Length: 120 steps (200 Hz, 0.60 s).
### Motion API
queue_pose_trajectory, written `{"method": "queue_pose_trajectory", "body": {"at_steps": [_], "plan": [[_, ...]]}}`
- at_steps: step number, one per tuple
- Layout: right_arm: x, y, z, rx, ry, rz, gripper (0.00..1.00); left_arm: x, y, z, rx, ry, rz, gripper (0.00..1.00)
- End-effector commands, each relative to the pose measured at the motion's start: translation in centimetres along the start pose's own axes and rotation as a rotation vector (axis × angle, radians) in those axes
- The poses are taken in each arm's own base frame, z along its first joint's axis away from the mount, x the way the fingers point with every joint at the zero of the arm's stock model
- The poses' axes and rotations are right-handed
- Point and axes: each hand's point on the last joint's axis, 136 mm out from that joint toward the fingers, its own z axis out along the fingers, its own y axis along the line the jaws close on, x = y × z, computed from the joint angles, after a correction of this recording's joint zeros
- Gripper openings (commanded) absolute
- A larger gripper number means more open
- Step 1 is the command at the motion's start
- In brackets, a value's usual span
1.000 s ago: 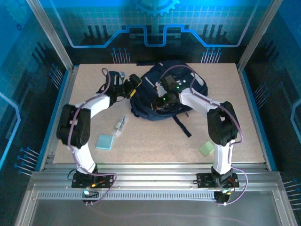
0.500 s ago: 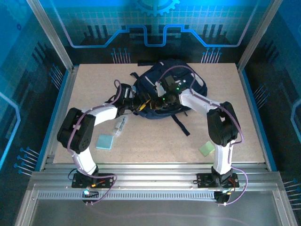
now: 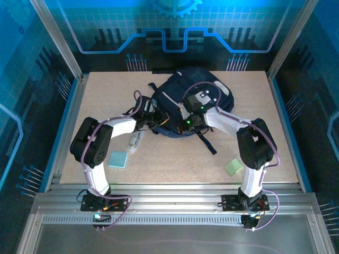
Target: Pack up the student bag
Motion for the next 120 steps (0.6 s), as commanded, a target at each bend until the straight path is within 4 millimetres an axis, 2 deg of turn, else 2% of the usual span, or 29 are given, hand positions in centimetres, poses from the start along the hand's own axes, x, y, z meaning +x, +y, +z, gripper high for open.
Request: {"method": "queue_pose_trajectory", "body": {"at_steps": [1, 31, 68, 83, 120], "plan": [[5.9, -9.9, -3.0, 0.450, 0.227, 0.007, 0.00, -4.9, 4.6, -3.1, -0.213, -0.172, 0.009, 0.12], [4.8, -15.3, -6.8, 0.705, 0.230, 0.008, 0.00, -6.2, 4.7, -3.9, -0.223, -0.194, 0.020, 0.13], [2.6, -19.6, -9.6, 0.776, 0.171, 0.083, 0.00, -6.6, 4.8, -3.9, -0.215, -0.201, 0.017, 0.13], [1.6, -20.3, -9.9, 0.749, 0.132, 0.108, 0.00, -6.6, 4.5, -3.9, -0.203, -0.199, 0.014, 0.13], [-0.8, -20.0, -10.5, 0.696, 0.018, 0.109, 0.01, -6.8, 3.1, -4.7, -0.168, -0.207, 0.034, 0.14]]}}
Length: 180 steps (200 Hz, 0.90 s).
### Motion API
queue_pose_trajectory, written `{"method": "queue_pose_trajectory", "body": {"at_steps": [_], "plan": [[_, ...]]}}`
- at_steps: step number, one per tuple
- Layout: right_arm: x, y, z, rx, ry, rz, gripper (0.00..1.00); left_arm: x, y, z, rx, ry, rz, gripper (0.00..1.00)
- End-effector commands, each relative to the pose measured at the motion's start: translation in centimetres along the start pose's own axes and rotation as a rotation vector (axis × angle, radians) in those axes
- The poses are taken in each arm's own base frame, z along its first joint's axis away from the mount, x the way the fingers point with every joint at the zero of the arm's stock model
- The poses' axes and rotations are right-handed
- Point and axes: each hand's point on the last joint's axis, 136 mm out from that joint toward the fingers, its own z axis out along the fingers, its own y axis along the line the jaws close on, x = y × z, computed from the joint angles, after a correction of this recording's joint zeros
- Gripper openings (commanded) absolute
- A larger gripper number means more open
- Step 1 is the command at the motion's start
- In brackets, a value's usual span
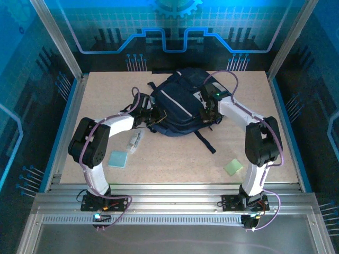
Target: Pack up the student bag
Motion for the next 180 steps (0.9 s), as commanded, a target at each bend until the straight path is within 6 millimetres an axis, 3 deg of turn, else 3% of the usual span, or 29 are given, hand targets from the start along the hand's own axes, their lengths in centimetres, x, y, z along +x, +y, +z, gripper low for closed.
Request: {"method": "queue_pose_trajectory", "body": {"at_steps": [1, 34, 53, 71, 90, 102, 116, 129, 155, 180], "plan": [[0.6, -8.0, -1.8, 0.263, 0.017, 0.056, 0.01, -5.1, 3.4, -3.4, -0.144, -0.178, -0.016, 0.14], [0.6, -12.8, -2.5, 0.533, 0.035, 0.073, 0.01, -5.6, 3.0, -4.2, -0.155, -0.196, 0.022, 0.14], [1.1, -14.1, -3.0, 0.667, 0.082, 0.043, 0.01, -5.6, 2.8, -4.4, -0.142, -0.192, 0.017, 0.15], [1.3, -13.0, -2.3, 0.631, 0.091, 0.025, 0.02, -5.6, 2.3, -4.3, -0.116, -0.189, 0.006, 0.17], [1.0, -10.6, -1.5, 0.479, 0.059, 0.038, 0.11, -5.8, 1.1, -4.5, -0.069, -0.189, -0.003, 0.22], [0.8, -8.9, -1.6, 0.369, 0.028, 0.052, 0.25, -5.9, 0.2, -4.9, -0.042, -0.192, -0.005, 0.27], [0.5, -7.4, -2.3, 0.261, -0.004, 0.085, 0.52, -5.7, -0.7, -5.3, -0.016, -0.188, -0.002, 0.34], [0.3, -6.9, -3.3, 0.213, -0.034, 0.110, 0.65, -5.2, -1.7, -5.7, 0.001, -0.184, 0.014, 0.37], [-0.2, -6.9, -5.5, 0.146, -0.103, 0.159, 0.73, -2.8, -3.1, -5.8, 0.015, -0.151, 0.055, 0.42], [-1.3, -4.3, -6.2, -0.084, -0.177, 0.171, 0.75, 0.5, -4.0, -5.4, 0.021, -0.098, 0.078, 0.44]]}}
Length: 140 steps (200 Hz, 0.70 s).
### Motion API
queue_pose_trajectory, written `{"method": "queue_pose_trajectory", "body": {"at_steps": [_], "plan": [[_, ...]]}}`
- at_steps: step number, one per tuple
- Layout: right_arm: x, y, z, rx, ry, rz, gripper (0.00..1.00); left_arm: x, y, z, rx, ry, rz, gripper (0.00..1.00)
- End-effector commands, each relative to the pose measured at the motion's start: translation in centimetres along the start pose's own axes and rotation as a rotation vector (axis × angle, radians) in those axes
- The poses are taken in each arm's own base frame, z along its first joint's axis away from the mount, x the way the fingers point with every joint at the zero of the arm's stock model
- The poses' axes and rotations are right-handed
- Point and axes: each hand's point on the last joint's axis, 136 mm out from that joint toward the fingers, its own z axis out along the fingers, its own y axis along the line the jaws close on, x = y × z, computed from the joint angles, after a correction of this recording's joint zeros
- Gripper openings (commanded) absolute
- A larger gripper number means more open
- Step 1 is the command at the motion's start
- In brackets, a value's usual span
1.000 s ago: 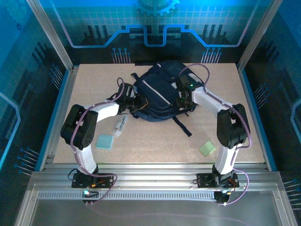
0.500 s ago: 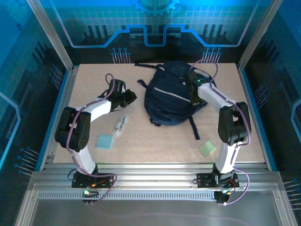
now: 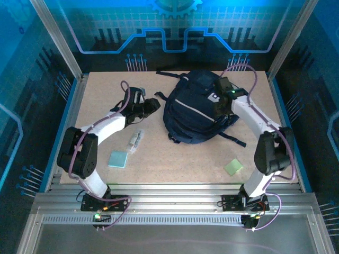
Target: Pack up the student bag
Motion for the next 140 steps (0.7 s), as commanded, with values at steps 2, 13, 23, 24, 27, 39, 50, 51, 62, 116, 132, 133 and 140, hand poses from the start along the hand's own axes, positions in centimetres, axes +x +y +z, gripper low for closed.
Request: {"method": "queue_pose_trajectory", "body": {"at_steps": [2, 13, 23, 24, 27, 39, 50, 51, 62, 116, 132, 133, 140], "plan": [[-0.8, 3.0, -1.1, -0.261, -0.056, 0.048, 0.76, 3.4, -1.2, -0.6, 0.019, 0.063, 0.023, 0.44], [-0.9, 4.4, -1.2, -0.364, -0.070, 0.047, 0.82, 4.9, -1.5, -0.5, 0.021, 0.095, 0.024, 0.45], [-1.0, 5.2, -1.1, -0.437, -0.074, 0.064, 0.91, 6.2, -1.8, -0.3, 0.027, 0.125, 0.020, 0.45], [-1.0, 5.3, -1.1, -0.444, -0.075, 0.066, 0.91, 6.4, -1.8, -0.3, 0.028, 0.129, 0.021, 0.45], [-1.0, 5.6, -1.1, -0.473, -0.074, 0.072, 0.93, 6.7, -1.8, -0.2, 0.028, 0.137, 0.019, 0.45], [-1.1, 6.3, -0.8, -0.556, -0.071, 0.098, 0.97, 8.0, -2.0, 0.1, 0.030, 0.166, 0.012, 0.46], [-0.9, 6.2, -0.2, -0.579, -0.058, 0.118, 0.98, 8.8, -2.0, 0.3, 0.032, 0.179, 0.009, 0.47], [-0.9, 6.2, -0.1, -0.579, -0.056, 0.120, 0.98, 8.9, -2.0, 0.3, 0.031, 0.178, 0.009, 0.47], [-0.7, 6.1, 0.8, -0.585, -0.045, 0.132, 0.98, 9.3, -2.0, 0.7, 0.029, 0.174, 0.014, 0.47], [0.0, 7.0, 4.1, -0.601, -0.007, 0.184, 0.99, 11.2, 1.1, 3.6, -0.062, 0.235, 0.035, 0.46], [0.3, 7.6, 4.7, -0.626, 0.012, 0.198, 1.00, 11.3, 2.0, 4.7, -0.092, 0.254, 0.044, 0.47], [0.4, 7.7, 4.8, -0.628, 0.014, 0.200, 0.99, 11.3, 2.1, 4.7, -0.094, 0.255, 0.043, 0.47], [0.6, 7.9, 5.0, -0.634, 0.027, 0.207, 0.99, 11.1, 2.1, 5.2, -0.092, 0.263, 0.038, 0.47]]}}
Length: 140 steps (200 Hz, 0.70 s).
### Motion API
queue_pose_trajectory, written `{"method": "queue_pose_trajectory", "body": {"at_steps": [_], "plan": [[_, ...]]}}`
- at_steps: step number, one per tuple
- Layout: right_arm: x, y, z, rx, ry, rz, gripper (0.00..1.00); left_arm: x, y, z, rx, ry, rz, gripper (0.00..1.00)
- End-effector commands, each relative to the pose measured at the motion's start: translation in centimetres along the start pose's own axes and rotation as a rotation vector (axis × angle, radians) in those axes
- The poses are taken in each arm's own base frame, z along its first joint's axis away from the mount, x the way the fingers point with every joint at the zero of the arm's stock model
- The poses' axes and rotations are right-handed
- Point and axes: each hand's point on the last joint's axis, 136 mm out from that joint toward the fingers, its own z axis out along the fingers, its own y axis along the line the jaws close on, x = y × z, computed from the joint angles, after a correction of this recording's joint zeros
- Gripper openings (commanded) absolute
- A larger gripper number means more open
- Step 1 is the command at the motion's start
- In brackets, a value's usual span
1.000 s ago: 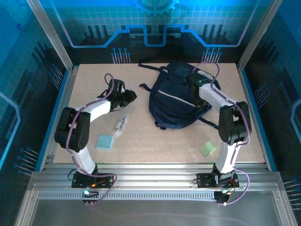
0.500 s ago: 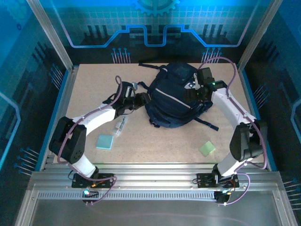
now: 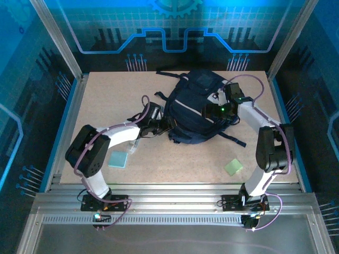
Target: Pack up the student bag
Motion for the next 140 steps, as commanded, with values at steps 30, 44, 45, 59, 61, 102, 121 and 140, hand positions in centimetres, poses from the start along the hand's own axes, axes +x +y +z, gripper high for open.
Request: {"method": "queue_pose_trajectory", "body": {"at_steps": [30, 44, 45, 59, 61, 102, 121, 140], "plan": [[1.3, 2.0, 1.1, -0.127, 0.039, 0.089, 0.99, -2.0, 1.3, 2.1, -0.049, -0.002, -0.001, 0.47], [2.2, 2.5, 0.6, -0.115, 0.050, 0.088, 0.99, -2.5, 1.5, 2.4, -0.044, -0.011, -0.015, 0.47], [2.3, 2.5, 0.6, -0.113, 0.051, 0.087, 0.99, -2.5, 1.5, 2.4, -0.043, -0.010, -0.015, 0.47], [3.1, 2.7, 0.3, -0.088, 0.063, 0.089, 0.99, -2.7, 1.5, 2.4, -0.034, -0.014, -0.028, 0.47], [3.2, 2.7, 0.2, -0.085, 0.062, 0.088, 0.99, -2.7, 1.5, 2.4, -0.031, -0.015, -0.029, 0.47], [3.5, 1.3, -0.6, 0.045, 0.025, 0.100, 1.00, -2.0, 2.2, 2.3, -0.029, -0.014, -0.040, 0.47], [2.9, 2.1, 0.0, -0.005, 0.014, 0.091, 1.00, -1.9, 2.2, 2.3, -0.023, -0.011, -0.040, 0.47], [1.9, 2.5, 0.5, -0.018, 0.017, 0.074, 0.99, -2.0, 2.1, 2.3, -0.014, -0.015, -0.042, 0.47]]}}
